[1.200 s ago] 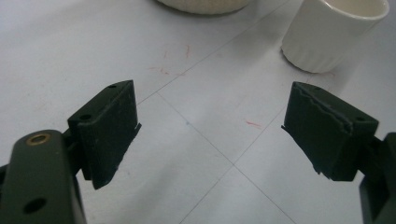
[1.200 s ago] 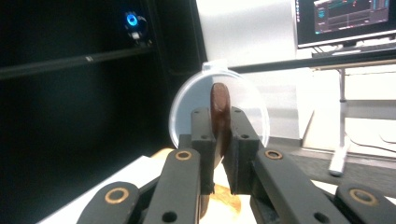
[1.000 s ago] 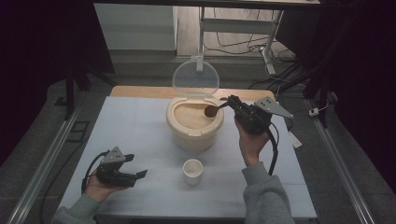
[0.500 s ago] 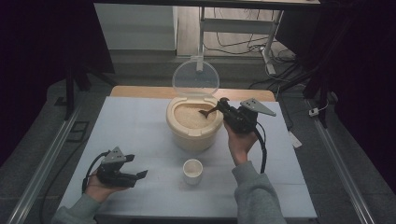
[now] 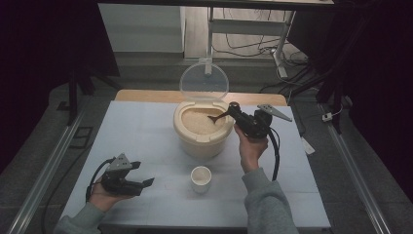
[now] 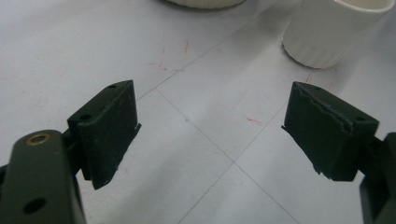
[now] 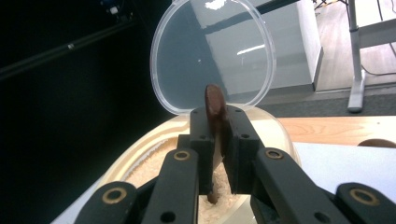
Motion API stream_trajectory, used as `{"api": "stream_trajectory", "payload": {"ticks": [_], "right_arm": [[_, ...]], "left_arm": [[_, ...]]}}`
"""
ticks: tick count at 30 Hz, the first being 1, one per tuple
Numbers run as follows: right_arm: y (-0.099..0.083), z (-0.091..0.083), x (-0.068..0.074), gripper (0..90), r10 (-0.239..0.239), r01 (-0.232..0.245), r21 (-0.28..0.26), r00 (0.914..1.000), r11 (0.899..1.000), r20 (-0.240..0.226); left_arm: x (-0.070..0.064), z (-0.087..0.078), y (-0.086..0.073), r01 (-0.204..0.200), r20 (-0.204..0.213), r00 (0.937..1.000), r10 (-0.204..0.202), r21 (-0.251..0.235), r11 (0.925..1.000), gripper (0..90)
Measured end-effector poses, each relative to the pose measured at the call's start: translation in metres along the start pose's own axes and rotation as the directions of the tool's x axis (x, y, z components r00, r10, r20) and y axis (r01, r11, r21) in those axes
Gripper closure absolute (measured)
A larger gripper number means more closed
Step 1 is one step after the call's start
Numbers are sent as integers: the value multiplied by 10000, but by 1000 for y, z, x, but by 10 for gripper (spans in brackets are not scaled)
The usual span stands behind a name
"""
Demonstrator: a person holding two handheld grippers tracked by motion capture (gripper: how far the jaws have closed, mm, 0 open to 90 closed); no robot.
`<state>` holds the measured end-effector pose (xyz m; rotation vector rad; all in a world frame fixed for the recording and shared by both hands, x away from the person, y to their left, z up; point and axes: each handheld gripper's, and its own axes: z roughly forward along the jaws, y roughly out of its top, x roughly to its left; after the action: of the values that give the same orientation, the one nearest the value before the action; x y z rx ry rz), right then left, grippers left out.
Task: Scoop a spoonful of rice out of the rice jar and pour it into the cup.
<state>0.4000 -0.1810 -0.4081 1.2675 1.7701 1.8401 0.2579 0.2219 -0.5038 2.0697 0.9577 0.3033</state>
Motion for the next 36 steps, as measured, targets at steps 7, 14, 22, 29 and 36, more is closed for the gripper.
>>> {"api": "stream_trajectory", "payload": {"ticks": [7,14,22,29,36], "right_arm": [[-1,-3,-8,827,947,-948,-115,9955,9954,-87],[-2,-8,-15,830,1962,-1971,-265,9800,9800,-322],[-3,-11,-19,830,2679,-2693,-277,9623,9626,-473],[-4,-11,-19,832,3215,-3238,-237,9442,9458,-716],[-6,-10,-21,832,3721,-3749,-253,9250,9267,-767]], "left_arm": [[1,0,0,9,11,10000,-9,-23,10000,175],[0,-1,0,-11,0,10000,11,-29,10000,175],[0,0,0,-25,-10,10000,25,-1,10000,175],[0,0,0,-48,-7,10000,48,5,10000,175],[0,-1,0,-43,-13,10000,43,-10,10000,175]]}}
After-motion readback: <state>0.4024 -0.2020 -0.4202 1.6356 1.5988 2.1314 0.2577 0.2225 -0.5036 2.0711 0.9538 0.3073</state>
